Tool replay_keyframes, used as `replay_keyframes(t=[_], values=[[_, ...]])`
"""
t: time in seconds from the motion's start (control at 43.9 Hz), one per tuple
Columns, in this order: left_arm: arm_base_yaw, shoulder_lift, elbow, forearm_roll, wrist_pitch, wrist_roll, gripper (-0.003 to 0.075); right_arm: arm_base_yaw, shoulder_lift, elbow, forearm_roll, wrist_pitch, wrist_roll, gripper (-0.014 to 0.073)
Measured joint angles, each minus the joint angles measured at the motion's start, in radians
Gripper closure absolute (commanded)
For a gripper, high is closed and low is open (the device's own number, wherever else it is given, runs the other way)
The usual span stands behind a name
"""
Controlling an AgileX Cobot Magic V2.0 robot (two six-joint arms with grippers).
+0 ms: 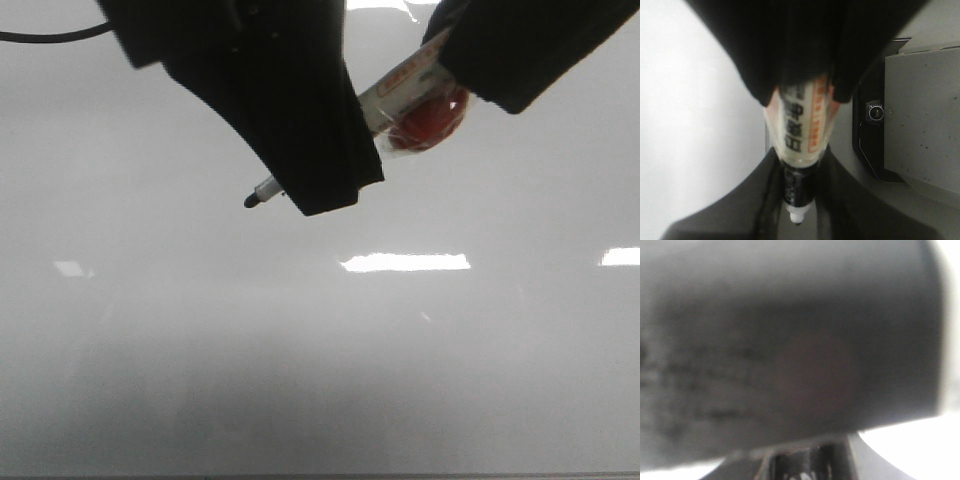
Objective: Write number 6 on whiteboard
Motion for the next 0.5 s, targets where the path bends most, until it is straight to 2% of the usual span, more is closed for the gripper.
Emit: replay_keyframes(t=[0.068,0.137,0.319,0.501], values=[[0.000,0.000,0.000,0.005,0.000,-0.010,0.0320,0.000,0.000,0.000,0.003,0.009,0.000,0.0660],[0.015,0.000,0.000,0.016,0.002,-0.036,0.0274,0.000,0.000,0.000,0.005,0.013,0.000,0.0660],[0.121,-0.024,0.005,0.022,0.050,-0.102,0.0282,-0.036,0.000,-0.005,-0.003,0.013,0.041,0.0660],[0.238,-0.184,0.040,0.047,0.050,-0.184,0.0282,-0.115,-0.040,-0.029,-0.113,0.039,0.197,0.0660]])
